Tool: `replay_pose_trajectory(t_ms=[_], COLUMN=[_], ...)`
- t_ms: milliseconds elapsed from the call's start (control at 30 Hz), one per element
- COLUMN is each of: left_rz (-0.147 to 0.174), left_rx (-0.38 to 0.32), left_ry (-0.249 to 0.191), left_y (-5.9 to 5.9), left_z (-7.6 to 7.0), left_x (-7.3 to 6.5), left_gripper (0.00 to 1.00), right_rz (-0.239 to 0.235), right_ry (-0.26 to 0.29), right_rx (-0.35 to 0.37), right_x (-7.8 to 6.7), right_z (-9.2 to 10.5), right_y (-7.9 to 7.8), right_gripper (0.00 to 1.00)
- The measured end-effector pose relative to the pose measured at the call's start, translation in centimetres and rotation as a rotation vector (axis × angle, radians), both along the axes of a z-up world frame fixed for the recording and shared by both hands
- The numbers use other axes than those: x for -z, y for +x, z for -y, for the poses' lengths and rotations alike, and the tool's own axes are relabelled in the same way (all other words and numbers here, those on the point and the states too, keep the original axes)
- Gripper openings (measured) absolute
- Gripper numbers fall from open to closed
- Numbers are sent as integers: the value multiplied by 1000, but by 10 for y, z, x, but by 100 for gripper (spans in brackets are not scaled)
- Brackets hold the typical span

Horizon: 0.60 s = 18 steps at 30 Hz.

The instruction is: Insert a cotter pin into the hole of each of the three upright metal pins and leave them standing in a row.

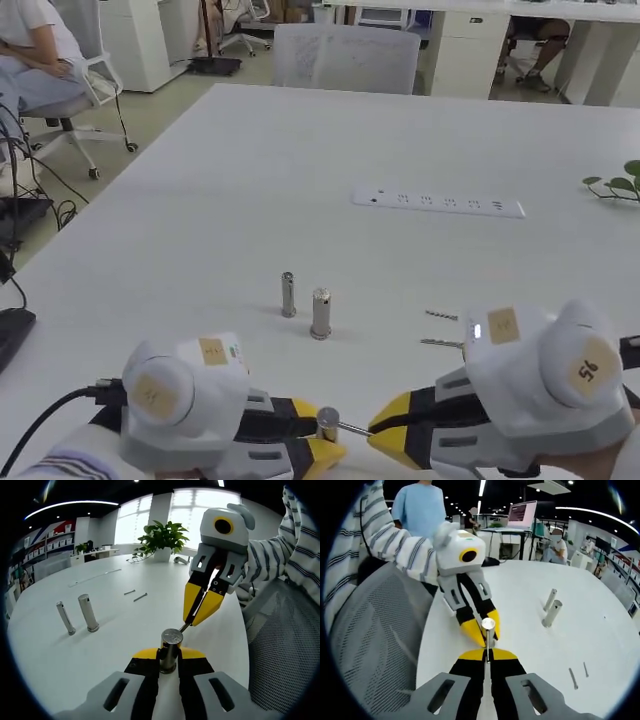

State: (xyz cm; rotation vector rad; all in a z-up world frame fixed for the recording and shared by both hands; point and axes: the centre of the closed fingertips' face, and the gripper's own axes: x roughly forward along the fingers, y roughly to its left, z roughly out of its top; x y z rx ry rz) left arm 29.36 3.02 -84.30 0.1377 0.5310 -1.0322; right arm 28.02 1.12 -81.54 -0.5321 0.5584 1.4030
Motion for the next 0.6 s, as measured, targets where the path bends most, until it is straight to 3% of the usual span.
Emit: replay_pose_trajectory(t_ms=[133, 400, 600], left_rz=[-6, -8, -4], left_rx=[-4, -8, -2], left_ry=[-4, -2, 0], left_y=[0, 0, 0], left_z=[0, 0, 0], left_x=[0, 0, 1], left_gripper=[12, 12, 12], right_rz=[42, 47, 84], right_ry=[-4, 0, -5], right_rx=[-15, 29, 26], right_x=[0, 1, 0], right_z=[0, 0, -1], right_y=[0, -1, -1], right_gripper=[3, 3, 3])
